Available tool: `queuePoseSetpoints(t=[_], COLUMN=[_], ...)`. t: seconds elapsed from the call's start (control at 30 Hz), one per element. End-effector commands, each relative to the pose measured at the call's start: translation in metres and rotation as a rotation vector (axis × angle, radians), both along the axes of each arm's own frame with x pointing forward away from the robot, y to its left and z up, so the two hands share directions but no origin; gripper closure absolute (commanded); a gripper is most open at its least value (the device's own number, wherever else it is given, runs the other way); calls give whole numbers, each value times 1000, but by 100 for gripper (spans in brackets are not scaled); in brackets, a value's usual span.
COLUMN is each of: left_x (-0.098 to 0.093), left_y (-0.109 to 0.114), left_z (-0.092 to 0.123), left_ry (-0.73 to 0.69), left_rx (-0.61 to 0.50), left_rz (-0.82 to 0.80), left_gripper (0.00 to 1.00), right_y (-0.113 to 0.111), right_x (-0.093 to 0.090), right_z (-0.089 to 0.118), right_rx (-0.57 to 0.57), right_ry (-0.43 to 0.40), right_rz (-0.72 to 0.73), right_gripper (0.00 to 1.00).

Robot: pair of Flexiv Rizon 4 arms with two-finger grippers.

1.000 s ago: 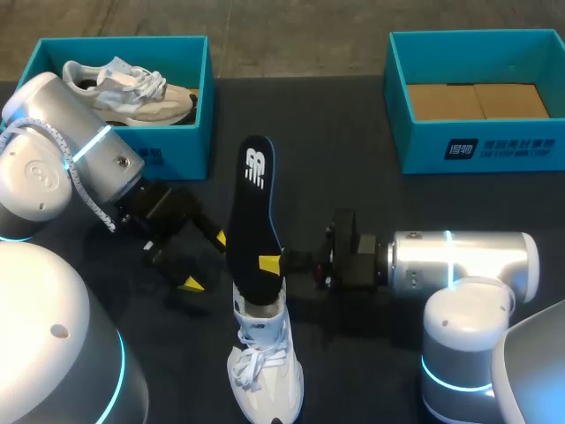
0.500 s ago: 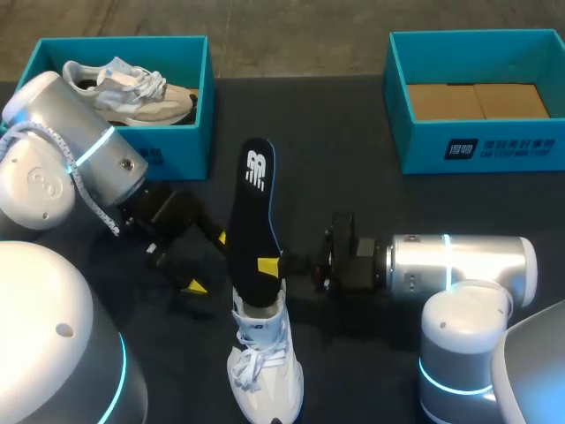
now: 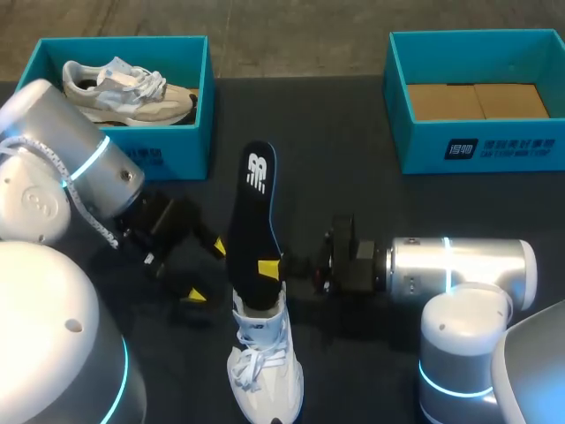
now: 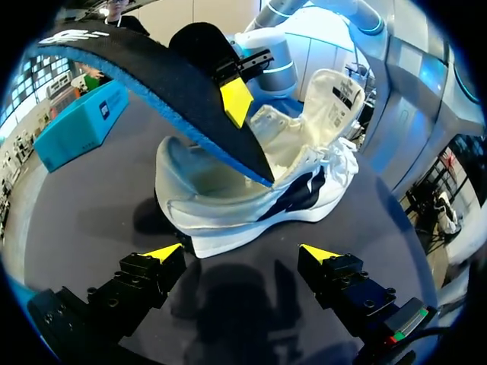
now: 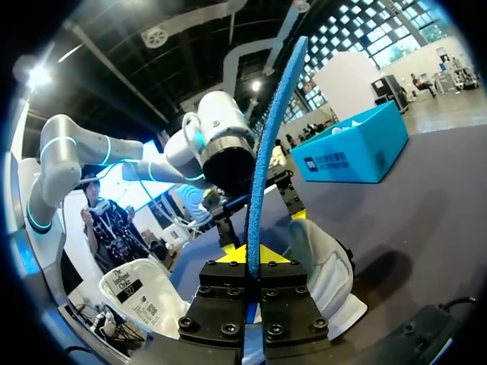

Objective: Take the shoe out of the shoebox, open the shoe tongue, remove and reinsert the insole, then place the shoe into the shoebox

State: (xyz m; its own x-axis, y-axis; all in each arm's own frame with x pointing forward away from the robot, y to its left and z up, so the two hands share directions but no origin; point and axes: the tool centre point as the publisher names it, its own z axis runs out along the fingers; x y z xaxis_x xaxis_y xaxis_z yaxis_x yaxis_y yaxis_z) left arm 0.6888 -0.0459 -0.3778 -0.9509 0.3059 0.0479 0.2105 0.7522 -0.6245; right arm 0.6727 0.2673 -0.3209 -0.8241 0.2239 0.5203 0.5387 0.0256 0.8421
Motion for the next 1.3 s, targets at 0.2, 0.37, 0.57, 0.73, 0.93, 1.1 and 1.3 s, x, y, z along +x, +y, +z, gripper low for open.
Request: queuePoseSetpoints(t=[0.2,0.37,0.57,0.73,0.93,1.1,1.3], left_x=[-10,-10,-12,-13,-14,-15,-15], left_y=[-1,-1,-1,0,-2,-3,-3], left_z=[-1,-1,-2,-2,-3,-5,-5], left_ry=[-13,-12,-12,-13,-10,-11,-22], left_rx=[39,49,61,68,72,91,111], left_rz=[27,32,36,36,33,35,43], left_gripper=[0,0,0,0,0,0,0], right_y=[1,0,-1,-2,-3,-5,-6], right_x=[-1,-1,-4,-5,-4,-4,-3], right_z=[-2,-4,-6,-6,-8,-9,-10], right_rx=[-5,-6,-6,0,-2,0,-2], right_ry=[15,24,30,26,33,42,48], right_rz=[-1,0,0,7,12,15,20], right_gripper=[100,100,100,100,100,100,100])
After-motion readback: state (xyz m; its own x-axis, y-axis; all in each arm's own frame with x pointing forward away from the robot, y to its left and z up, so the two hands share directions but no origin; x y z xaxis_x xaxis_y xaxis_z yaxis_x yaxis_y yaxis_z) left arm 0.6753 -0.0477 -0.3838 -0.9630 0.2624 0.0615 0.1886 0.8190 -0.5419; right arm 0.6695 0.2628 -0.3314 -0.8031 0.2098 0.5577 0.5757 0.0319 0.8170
